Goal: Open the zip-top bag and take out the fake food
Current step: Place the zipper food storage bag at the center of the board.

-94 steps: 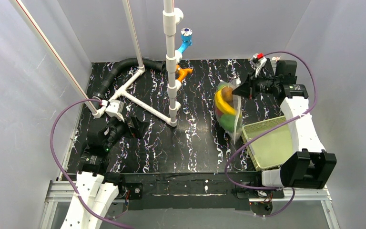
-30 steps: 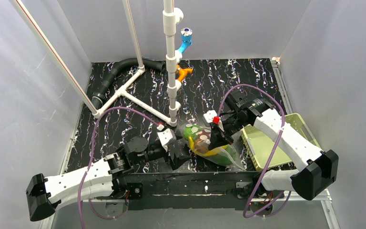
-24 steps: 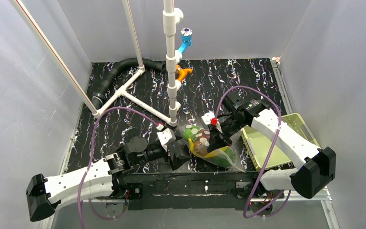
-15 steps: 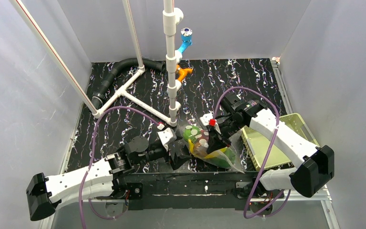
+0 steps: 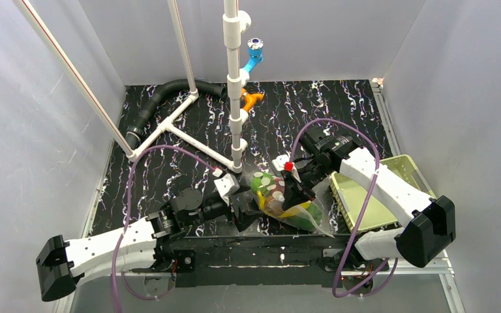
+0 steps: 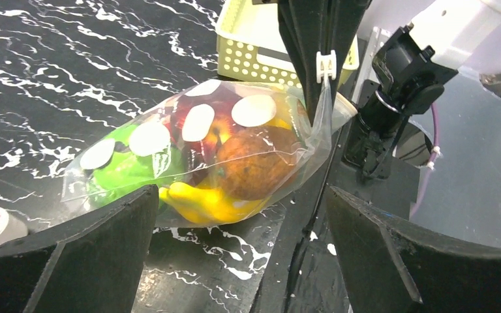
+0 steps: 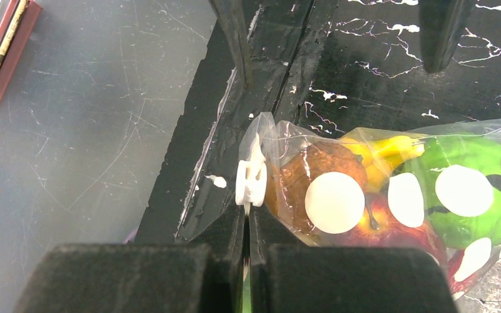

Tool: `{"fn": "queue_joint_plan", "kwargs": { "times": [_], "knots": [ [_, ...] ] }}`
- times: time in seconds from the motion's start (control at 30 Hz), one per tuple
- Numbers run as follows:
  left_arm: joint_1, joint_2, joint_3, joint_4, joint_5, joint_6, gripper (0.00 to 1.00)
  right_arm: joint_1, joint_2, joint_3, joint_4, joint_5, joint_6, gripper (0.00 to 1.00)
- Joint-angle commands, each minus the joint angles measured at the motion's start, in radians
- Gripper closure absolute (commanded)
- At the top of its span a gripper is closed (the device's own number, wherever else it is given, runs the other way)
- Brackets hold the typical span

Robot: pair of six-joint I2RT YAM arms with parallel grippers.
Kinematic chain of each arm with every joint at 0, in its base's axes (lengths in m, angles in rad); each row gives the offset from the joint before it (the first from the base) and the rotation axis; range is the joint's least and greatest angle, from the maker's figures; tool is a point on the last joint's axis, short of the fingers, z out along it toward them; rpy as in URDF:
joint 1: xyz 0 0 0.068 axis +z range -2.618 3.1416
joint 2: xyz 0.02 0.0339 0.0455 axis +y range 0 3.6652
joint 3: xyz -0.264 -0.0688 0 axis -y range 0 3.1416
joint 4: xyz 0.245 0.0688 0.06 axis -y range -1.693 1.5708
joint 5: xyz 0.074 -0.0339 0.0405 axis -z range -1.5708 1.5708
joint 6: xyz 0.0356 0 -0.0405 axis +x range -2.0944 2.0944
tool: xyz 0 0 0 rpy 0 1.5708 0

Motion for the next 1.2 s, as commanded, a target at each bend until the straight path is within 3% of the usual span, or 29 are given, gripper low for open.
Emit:
{"fn": "queue_joint_plan", "kwargs": {
  "times": [0.0, 0.3, 0.6, 0.67, 0.8, 1.0, 1.1, 1.17],
  "knots": [
    [-0.006, 0.081, 0.072, 0.053, 0.082, 0.029, 0.01, 0.006, 0.005, 0.018, 0.014, -0.014, 0.006, 0.98],
    [-0.006, 0.238, 0.151, 0.134, 0.173, 0.068, 0.20, 0.009, 0.008, 0.016, 0.018, -0.007, 0.012, 0.97],
    [-0.006, 0.243, 0.119, 0.250, 0.263, 0.118, 0.23, 0.010, 0.017, 0.026, 0.012, -0.007, 0.013, 0.97],
    [-0.006, 0.267, 0.139, 0.235, 0.284, 0.136, 0.32, 0.010, 0.020, 0.030, 0.009, -0.005, 0.012, 0.97],
    [-0.006, 0.298, 0.166, 0.192, 0.295, 0.144, 0.70, 0.012, 0.016, 0.028, 0.009, -0.001, 0.013, 0.97],
    [-0.006, 0.297, 0.166, 0.173, 0.293, 0.171, 0.65, 0.012, 0.021, 0.032, 0.007, -0.001, 0.013, 0.97],
    [-0.005, 0.313, 0.183, 0.159, 0.294, 0.174, 0.73, 0.013, 0.023, 0.035, 0.003, -0.001, 0.014, 0.97],
    [-0.006, 0.333, 0.200, 0.132, 0.292, 0.176, 0.89, 0.014, 0.020, 0.034, 0.003, 0.001, 0.014, 0.97]
  ]
}}
